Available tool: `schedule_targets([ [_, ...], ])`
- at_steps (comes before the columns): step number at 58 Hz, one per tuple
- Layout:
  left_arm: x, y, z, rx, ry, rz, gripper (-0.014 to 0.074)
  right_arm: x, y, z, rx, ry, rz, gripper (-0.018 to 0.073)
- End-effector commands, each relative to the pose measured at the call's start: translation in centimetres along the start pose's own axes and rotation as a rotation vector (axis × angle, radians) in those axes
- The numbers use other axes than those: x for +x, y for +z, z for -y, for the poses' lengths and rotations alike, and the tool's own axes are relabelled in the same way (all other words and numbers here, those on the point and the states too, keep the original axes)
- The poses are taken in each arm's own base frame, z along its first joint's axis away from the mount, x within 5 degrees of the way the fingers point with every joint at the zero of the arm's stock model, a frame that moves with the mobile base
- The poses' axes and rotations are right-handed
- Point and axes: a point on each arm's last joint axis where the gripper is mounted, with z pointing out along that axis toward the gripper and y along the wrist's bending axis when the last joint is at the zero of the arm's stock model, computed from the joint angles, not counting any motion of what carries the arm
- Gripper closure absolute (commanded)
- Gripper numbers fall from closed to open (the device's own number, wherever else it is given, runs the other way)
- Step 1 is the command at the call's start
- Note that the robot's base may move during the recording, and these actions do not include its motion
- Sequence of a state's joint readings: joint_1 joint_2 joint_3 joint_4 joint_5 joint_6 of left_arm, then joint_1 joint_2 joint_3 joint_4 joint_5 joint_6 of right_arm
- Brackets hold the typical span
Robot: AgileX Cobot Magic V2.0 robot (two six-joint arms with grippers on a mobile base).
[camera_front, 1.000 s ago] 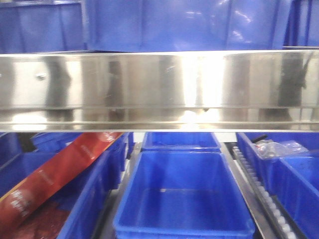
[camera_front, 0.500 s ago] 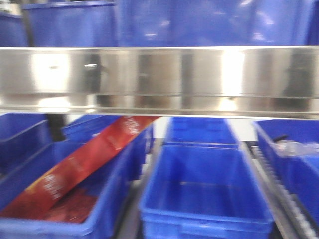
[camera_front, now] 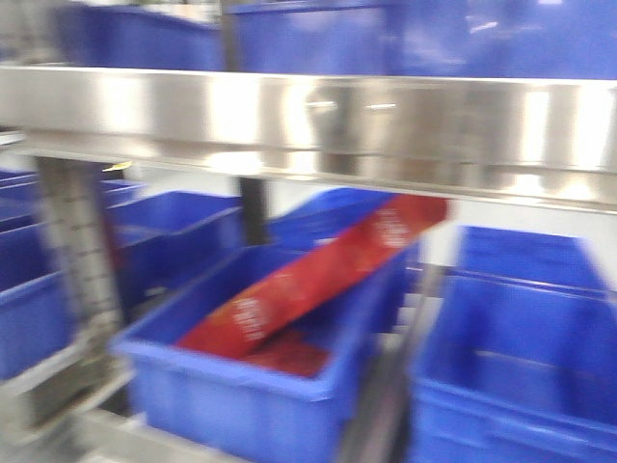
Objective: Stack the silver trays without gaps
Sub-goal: 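Turn the base away from the shelf while holding the tray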
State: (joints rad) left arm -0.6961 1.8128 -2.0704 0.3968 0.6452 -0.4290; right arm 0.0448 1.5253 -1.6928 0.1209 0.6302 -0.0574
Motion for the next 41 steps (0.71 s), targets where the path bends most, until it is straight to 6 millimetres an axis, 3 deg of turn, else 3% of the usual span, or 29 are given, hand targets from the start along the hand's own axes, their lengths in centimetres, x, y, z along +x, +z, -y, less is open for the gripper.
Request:
schedule_targets([
  [1,-1.0,-0.72,-0.25,0.001,0.029,0.058,0.0616,-0.9,-0.8,0.16,0.018,-0.043,0.061,0.0638],
  [41,-1.0,-0.72,-0.25,0.001,0.029,0.058,0.0616,-0.91,-0.8,0.16,0.018,-0.043,0.063,0.0638],
])
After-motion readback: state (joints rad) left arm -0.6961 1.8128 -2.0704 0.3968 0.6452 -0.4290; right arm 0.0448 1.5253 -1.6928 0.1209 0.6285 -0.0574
